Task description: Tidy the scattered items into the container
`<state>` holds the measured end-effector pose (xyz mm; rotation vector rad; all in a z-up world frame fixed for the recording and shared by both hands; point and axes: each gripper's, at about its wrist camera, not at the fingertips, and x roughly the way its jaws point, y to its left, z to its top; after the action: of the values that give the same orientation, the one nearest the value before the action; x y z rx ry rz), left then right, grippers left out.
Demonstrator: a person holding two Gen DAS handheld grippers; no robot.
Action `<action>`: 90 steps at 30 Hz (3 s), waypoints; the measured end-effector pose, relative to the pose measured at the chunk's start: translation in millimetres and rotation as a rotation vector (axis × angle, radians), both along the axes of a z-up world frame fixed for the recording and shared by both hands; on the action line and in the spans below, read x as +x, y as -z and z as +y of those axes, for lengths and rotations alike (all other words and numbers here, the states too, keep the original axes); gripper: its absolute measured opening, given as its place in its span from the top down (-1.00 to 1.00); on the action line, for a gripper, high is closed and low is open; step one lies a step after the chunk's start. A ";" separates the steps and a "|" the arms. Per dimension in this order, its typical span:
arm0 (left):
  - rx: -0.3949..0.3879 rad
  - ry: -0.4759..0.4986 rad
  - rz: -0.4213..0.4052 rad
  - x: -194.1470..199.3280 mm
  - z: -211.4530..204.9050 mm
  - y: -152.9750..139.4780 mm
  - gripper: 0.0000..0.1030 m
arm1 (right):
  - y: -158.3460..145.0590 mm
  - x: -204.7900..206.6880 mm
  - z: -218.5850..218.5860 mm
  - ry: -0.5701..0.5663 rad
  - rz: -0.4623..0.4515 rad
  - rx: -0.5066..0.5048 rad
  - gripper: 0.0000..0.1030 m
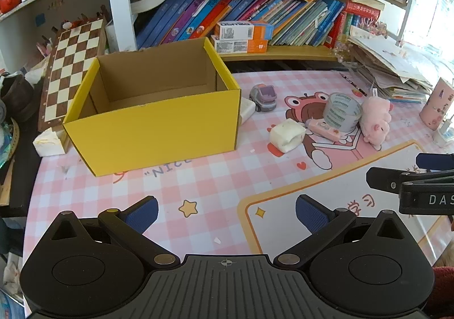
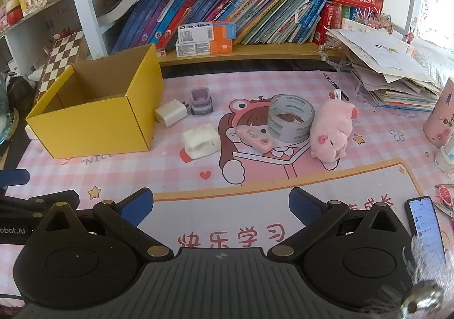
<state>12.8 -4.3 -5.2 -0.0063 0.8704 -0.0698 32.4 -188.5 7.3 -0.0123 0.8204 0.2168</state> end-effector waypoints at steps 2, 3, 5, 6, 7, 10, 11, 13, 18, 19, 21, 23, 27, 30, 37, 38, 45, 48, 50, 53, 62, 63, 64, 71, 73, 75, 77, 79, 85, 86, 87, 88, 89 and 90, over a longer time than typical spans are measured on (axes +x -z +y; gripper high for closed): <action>0.002 0.003 0.000 0.8 -2.5 0.1 -1.00 | -0.5 0.6 -0.6 -0.006 -0.005 0.001 -1.00; 0.003 0.004 0.000 1.2 -3.7 0.2 -1.00 | -0.6 0.9 -1.1 -0.009 -0.008 0.001 -1.00; 0.006 0.007 0.000 2.1 -6.2 0.3 -1.00 | -0.3 1.8 -2.1 -0.011 -0.008 -0.001 -1.00; 0.007 0.008 0.000 2.5 -7.5 0.4 -1.00 | 0.0 2.4 -2.8 -0.012 -0.007 -0.002 -1.00; 0.008 0.009 -0.001 2.9 -8.7 0.4 -1.00 | 0.4 3.5 -3.8 -0.014 -0.005 -0.001 -1.00; 0.011 0.014 -0.001 4.1 -12.4 0.6 -1.00 | 2.1 7.0 -6.9 -0.022 0.005 0.004 -1.00; 0.013 0.015 -0.001 4.6 -13.7 0.6 -1.00 | 2.7 8.2 -8.0 -0.027 0.009 0.010 -1.00; 0.015 0.018 -0.001 5.4 -16.2 0.8 -1.00 | 3.3 10.0 -10.6 -0.042 0.014 0.031 -0.99; 0.021 0.016 -0.007 7.9 -22.8 1.2 -1.00 | 5.4 14.2 -15.5 -0.044 0.017 0.024 -0.98; 0.019 0.012 -0.009 8.5 -23.3 1.4 -1.00 | 5.9 15.2 -17.1 -0.042 0.019 0.021 -0.98; 0.002 0.004 -0.008 10.6 -23.0 2.0 -1.00 | 7.0 17.0 -20.1 -0.037 0.021 0.016 -0.97; -0.016 -0.004 -0.009 12.6 -22.4 2.4 -1.00 | 8.2 19.0 -23.5 -0.031 0.024 0.011 -0.97; -0.070 -0.009 -0.030 17.1 -19.7 1.3 -1.00 | 9.5 24.1 -34.4 -0.009 0.029 0.027 -0.97; -0.059 0.013 -0.032 19.4 -26.8 1.3 -1.00 | 11.6 27.8 -40.6 0.005 0.040 0.032 -0.97; -0.033 0.061 -0.034 24.9 -42.6 1.3 -1.00 | 14.5 35.9 -48.1 0.008 0.046 0.047 -0.97; -0.030 0.059 -0.034 25.9 -43.4 1.3 -1.00 | 15.0 37.1 -49.1 0.008 0.047 0.049 -0.97; -0.014 0.052 -0.018 37.2 -49.3 2.6 -1.00 | 20.1 46.3 -59.6 0.038 0.061 0.060 -0.97; -0.028 0.058 -0.012 45.0 -52.4 2.2 -1.00 | 23.3 52.1 -65.5 0.046 0.071 0.071 -0.97; -0.044 0.057 -0.004 51.1 -54.6 2.6 -1.00 | 25.1 56.0 -69.9 0.055 0.078 0.080 -0.97; -0.052 0.054 0.004 59.6 -59.1 4.4 -1.00 | 27.2 61.8 -76.0 0.067 0.086 0.092 -0.97; -0.016 0.100 0.043 80.3 -76.9 14.2 -1.00 | 33.9 81.2 -88.8 0.094 0.078 0.106 -0.91; -0.017 0.106 0.048 82.2 -78.0 15.6 -1.00 | 34.7 83.5 -89.6 0.097 0.074 0.105 -0.90; -0.013 0.113 0.052 83.8 -79.5 17.1 -1.00 | 36.1 85.9 -90.0 0.098 0.075 0.105 -0.90; 0.033 0.122 0.116 97.1 -86.4 31.2 -1.00 | 49.1 101.7 -95.1 0.114 0.111 0.118 -0.90; 0.035 0.126 0.131 101.1 -86.8 35.5 -1.00 | 51.9 106.5 -96.8 0.119 0.113 0.117 -0.90; 0.029 0.139 0.130 104.3 -87.8 38.0 -1.00 | 53.7 111.5 -98.6 0.126 0.109 0.110 -0.89; 0.029 0.161 0.119 107.2 -90.5 39.6 -1.00 | 55.6 116.8 -100.7 0.135 0.104 0.099 -0.88; 0.033 0.187 0.103 110.7 -95.1 41.0 -0.99 | 57.5 122.1 -102.8 0.144 0.099 0.089 -0.88; 0.069 0.223 0.037 119.5 -108.1 42.6 -0.68 | 62.2 132.6 -110.6 0.176 0.084 0.067 -0.88; 0.071 0.224 0.035 121.9 -108.8 43.4 -0.62 | 63.0 133.9 -112.2 0.185 0.082 0.063 -0.88; 0.074 0.224 0.031 124.3 -109.4 44.3 -0.61 | 63.9 135.1 -113.8 0.194 0.080 0.060 -0.88; 0.079 0.225 0.028 126.8 -110.0 45.4 -0.60 | 64.6 136.1 -115.3 0.202 0.079 0.057 -0.85; 0.085 0.227 0.028 129.0 -110.6 46.5 -0.60 | 65.3 137.1 -116.9 0.210 0.078 0.054 -0.83; 0.091 0.229 0.027 131.1 -111.3 47.7 -0.60 | 66.2 138.0 -118.4 0.219 0.078 0.050 -0.83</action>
<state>143.9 -115.5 -52.9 0.1778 0.8983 -0.2446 170.4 -306.9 -59.0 0.1329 0.8869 0.0315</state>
